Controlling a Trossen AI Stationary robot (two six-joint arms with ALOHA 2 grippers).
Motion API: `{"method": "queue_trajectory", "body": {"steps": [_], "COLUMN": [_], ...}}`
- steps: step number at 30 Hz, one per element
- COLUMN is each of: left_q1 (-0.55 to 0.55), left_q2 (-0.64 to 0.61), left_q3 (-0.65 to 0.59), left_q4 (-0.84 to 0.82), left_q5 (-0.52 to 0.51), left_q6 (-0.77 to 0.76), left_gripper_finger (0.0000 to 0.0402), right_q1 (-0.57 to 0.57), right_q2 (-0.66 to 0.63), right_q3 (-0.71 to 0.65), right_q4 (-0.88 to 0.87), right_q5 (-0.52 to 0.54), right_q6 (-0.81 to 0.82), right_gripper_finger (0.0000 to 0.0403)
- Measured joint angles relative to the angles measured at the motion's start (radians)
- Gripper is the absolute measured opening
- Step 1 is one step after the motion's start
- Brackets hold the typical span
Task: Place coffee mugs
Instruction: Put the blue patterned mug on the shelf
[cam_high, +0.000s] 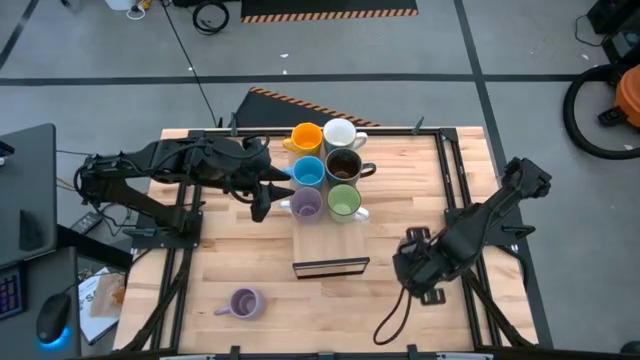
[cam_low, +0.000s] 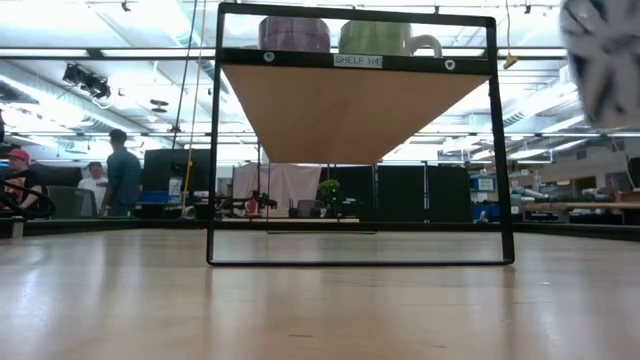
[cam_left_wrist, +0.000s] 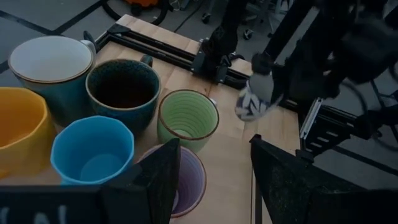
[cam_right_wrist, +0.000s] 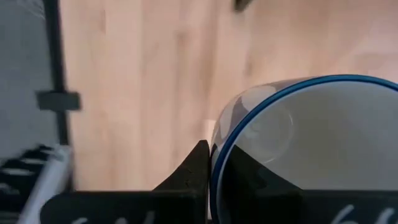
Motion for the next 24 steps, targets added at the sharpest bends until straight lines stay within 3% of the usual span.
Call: {"method": "queue_trajectory", "body": {"steps": [4, 12, 24], "left_q1": [0.000, -0.002, -0.002], "left_q2": [0.000, 0.000, 0.001], "left_q3": [0.000, 0.000, 0.000], "left_q4": [0.000, 0.000, -0.001], "left_q5": [0.000, 0.000, 0.000], "left_q6": [0.000, 0.000, -0.001], "left_gripper_finger": [0.0204, 0.0204, 0.0204], "right_q1": [-0.031, -0.070, -0.150], "right_q2": [0.000, 0.000, 0.050], "right_q3": [0.133, 0.316, 0.329], "right_q4": [-0.147, -0.128, 0.073], "right_q5": [0.116, 0.278, 0.257], "right_q6": [-0.148, -0.542, -0.758], "right_gripper_finger": [0.0033, 0.0033, 0.0033]}}
